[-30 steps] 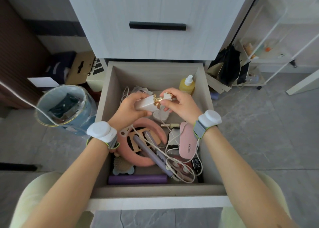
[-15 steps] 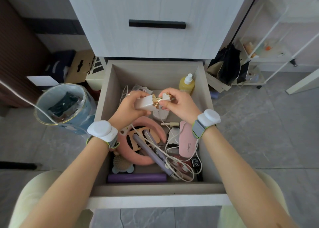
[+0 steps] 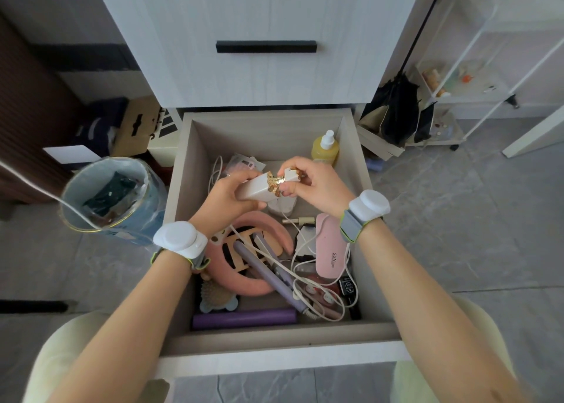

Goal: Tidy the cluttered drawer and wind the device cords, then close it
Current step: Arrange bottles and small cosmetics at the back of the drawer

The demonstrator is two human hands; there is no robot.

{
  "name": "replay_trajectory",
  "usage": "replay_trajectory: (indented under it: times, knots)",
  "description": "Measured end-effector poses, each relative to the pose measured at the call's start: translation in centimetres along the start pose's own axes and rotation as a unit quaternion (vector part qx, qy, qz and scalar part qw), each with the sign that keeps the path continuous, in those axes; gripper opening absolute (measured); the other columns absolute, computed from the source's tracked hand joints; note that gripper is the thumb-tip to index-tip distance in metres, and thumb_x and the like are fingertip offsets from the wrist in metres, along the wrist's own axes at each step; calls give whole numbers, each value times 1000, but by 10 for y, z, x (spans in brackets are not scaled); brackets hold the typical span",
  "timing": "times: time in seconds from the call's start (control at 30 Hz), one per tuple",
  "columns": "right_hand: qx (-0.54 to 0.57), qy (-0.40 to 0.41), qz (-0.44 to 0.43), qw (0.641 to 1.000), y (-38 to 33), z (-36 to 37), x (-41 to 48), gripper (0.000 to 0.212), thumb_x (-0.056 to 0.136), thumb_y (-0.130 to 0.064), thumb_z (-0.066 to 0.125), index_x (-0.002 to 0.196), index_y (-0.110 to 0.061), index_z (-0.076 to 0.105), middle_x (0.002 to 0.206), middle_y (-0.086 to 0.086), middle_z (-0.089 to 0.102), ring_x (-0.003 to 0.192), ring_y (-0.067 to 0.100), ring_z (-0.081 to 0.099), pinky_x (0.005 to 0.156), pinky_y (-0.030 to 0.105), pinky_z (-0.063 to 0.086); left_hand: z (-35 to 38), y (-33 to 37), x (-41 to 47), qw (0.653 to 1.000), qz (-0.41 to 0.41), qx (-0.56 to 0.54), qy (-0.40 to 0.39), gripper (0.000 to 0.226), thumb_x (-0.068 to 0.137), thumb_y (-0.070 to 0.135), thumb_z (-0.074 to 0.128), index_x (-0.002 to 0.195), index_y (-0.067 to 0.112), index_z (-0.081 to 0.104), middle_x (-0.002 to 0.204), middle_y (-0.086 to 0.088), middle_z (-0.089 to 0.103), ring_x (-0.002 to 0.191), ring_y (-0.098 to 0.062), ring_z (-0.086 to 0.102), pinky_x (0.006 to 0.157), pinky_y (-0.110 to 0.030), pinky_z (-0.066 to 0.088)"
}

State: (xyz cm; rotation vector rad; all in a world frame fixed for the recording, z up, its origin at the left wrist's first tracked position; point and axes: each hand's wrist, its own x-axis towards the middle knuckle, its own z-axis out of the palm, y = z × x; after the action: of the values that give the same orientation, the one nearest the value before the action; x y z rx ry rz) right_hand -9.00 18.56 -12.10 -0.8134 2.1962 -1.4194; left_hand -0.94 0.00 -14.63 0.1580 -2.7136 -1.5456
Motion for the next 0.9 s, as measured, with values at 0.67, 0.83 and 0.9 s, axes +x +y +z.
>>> replay_trajectory:
  times: [0.67, 0.83, 0.9]
  knots:
    - [-343, 188, 173, 904, 7, -54, -9, 53, 90, 3, 38, 138, -20, 38, 146, 8, 29, 111, 38, 53, 91, 40, 39, 79, 27, 56, 997, -25, -40, 61, 49, 62, 21, 81, 108, 18, 62, 98, 4, 68, 91, -15, 66, 87, -36, 53]
    - [-262, 208, 149, 931, 12, -52, -6, 51, 86, 7, 40, 131, -15, 47, 144, 6, 31, 111, 33, 55, 91, 41, 45, 116, 44, 85, 994, -41, 9, 97, 54, 65, 15, 81, 116, 16, 62, 107, -2, 64, 92, -17, 59, 80, -26, 44]
    - [-248, 207, 155, 934, 15, -53, -5, 49, 85, 5, 43, 130, -14, 48, 143, 6, 32, 111, 31, 55, 90, 40, 46, 129, 44, 92, 994, -46, 11, 97, 52, 67, 12, 79, 116, 14, 62, 107, -6, 64, 94, -20, 60, 77, -25, 43]
